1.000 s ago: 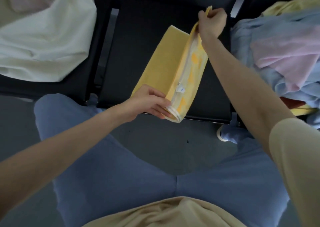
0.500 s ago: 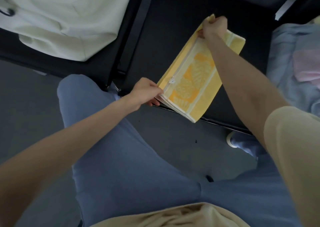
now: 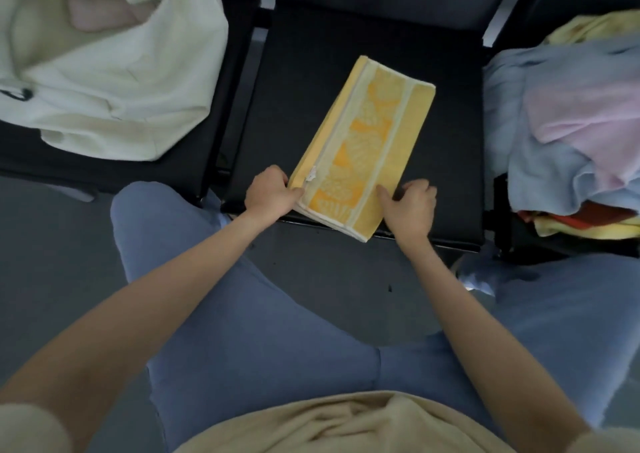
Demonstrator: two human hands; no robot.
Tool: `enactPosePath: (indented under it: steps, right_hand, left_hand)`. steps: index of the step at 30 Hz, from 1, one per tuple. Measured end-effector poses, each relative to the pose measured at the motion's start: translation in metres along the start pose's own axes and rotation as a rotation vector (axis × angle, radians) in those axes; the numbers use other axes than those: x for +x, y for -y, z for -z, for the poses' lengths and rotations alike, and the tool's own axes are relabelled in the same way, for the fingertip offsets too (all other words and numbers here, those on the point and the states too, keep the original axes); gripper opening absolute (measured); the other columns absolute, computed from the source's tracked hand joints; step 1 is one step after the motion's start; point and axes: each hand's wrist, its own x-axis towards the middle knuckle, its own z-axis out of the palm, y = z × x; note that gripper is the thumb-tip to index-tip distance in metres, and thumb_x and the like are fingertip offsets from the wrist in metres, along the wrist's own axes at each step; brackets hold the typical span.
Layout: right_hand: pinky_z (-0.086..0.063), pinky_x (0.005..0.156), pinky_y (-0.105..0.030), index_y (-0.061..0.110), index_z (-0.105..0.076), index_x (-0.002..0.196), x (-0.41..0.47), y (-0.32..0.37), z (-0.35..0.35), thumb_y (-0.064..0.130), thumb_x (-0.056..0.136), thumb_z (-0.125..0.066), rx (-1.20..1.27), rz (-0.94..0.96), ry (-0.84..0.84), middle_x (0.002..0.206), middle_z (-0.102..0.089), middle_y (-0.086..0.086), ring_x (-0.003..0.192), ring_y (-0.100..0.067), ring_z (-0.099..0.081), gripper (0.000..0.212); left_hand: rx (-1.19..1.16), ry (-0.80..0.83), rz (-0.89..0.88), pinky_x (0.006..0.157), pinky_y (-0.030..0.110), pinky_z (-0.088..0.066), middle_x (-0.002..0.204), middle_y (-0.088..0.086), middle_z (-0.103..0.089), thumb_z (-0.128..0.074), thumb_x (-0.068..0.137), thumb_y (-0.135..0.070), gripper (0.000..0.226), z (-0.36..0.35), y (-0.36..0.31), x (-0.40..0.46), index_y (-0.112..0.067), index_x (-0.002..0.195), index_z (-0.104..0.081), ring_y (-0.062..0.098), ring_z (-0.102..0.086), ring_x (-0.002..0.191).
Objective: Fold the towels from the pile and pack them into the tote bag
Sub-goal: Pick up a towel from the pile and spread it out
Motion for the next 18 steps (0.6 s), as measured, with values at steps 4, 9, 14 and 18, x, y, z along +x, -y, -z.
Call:
enactPosePath:
  steps: [4, 9, 14, 18]
  right_hand:
    - [-0.044, 0.087, -0.039, -0.002, -0.052, 0.111, -0.018, -0.003, 0.0, 0.05, 0.085, -0.062, -0.082, -0.118, 0.248, 0.121, -0.048, -0.021, 0.113, -0.035, -0.046, 0.059]
    - [-0.045, 0.064, -0.033, 0.009, -0.05, 0.072, -0.015, -0.005, 0.015, 0.03, 0.087, -0.062, 0.21, -0.184, 0.377, 0.094, -0.058, -0.012, 0.094, -0.027, -0.055, 0.029]
    - [-0.046, 0.05, -0.026, 0.004, -0.052, 0.092, -0.031, -0.009, 0.061, 0.018, 0.092, -0.055, 0.501, -0.196, 0.445, 0.087, -0.056, -0.011, 0.066, -0.018, -0.056, 0.014]
    - [-0.051, 0.048, -0.025, 0.013, -0.035, 0.115, -0.048, -0.023, 0.082, 0.011, 0.091, -0.056, 0.693, -0.237, 0.427, 0.081, -0.06, -0.009, 0.046, -0.012, -0.058, 0.031]
  left_hand:
    - [-0.078, 0.062, 0.065, 0.05, 0.027, -0.027, 0.058, 0.001, -0.041, -0.064, 0.082, -0.018, 0.032, -0.005, -0.005, -0.005, -0.015, 0.059, -0.042, 0.015, -0.041, 0.053]
    - [-0.286, 0.133, 0.154, 0.077, 0.035, -0.05, 0.086, 0.007, -0.057, -0.07, 0.084, -0.02, 0.017, -0.004, -0.007, -0.013, -0.007, 0.082, -0.059, 0.016, -0.055, 0.078]
    - [-0.511, 0.288, 0.211, 0.069, 0.036, -0.061, 0.095, 0.019, -0.07, -0.07, 0.086, -0.013, 0.024, 0.007, -0.016, -0.046, 0.006, 0.1, -0.062, 0.029, -0.073, 0.078]
    - [-0.568, 0.34, 0.153, 0.06, 0.03, -0.06, 0.08, 0.018, -0.074, -0.066, 0.089, -0.012, 0.036, 0.01, -0.022, -0.074, -0.011, 0.121, -0.05, 0.028, -0.073, 0.072]
